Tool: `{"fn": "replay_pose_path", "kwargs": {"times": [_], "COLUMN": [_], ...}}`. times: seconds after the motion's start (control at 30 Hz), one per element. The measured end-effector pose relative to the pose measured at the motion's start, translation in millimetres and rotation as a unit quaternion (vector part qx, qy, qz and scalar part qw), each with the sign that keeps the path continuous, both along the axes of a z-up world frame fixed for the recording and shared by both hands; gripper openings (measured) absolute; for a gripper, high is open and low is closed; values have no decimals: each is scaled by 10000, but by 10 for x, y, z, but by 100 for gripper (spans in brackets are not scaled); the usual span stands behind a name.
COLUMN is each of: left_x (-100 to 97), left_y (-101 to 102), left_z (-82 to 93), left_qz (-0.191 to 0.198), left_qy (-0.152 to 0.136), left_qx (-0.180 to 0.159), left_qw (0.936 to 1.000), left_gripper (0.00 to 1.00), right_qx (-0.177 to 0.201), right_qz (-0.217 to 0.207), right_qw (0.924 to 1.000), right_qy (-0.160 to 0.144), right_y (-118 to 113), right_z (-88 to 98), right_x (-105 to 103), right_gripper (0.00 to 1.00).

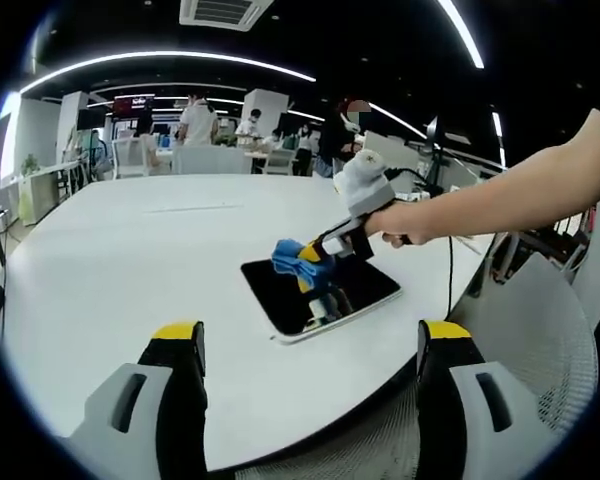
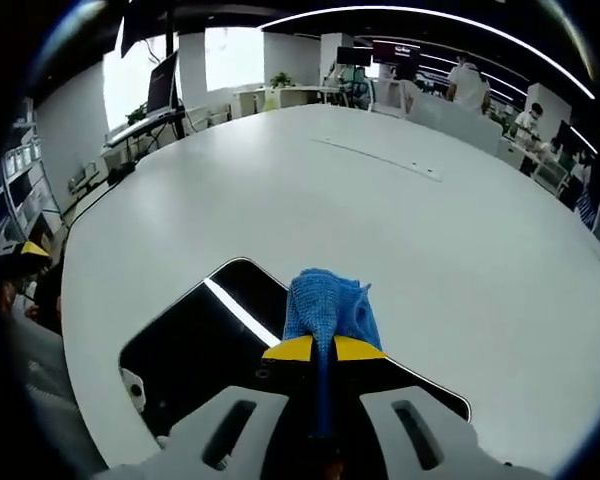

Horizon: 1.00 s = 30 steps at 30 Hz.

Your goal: Wipe the mirror surface with the cleaning cloth until all visible marks leave the cleaned area.

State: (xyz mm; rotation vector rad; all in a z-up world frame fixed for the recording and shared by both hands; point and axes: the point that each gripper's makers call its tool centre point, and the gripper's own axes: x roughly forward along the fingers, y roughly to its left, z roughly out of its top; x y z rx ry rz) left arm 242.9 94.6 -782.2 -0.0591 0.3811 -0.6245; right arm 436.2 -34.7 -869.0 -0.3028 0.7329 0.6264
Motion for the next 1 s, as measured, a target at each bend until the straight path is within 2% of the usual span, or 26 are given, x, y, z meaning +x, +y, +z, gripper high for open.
{"fn": "replay_pose_path", "kwargs": {"times": [1.0], "left_x": [-3], "left_y": [-8], "left_z": [-2], "left_qz": [-13], "left_qy": [17], "left_qx": [56], "left_qw": [10000], "left_gripper": [86], "right_qx": [-24], "right_qz": [94], "right_qw": [10000], "right_qy": [-10], "right_y": [-6], "right_z": [15], "right_x": [-70], "right_gripper": [0]}}
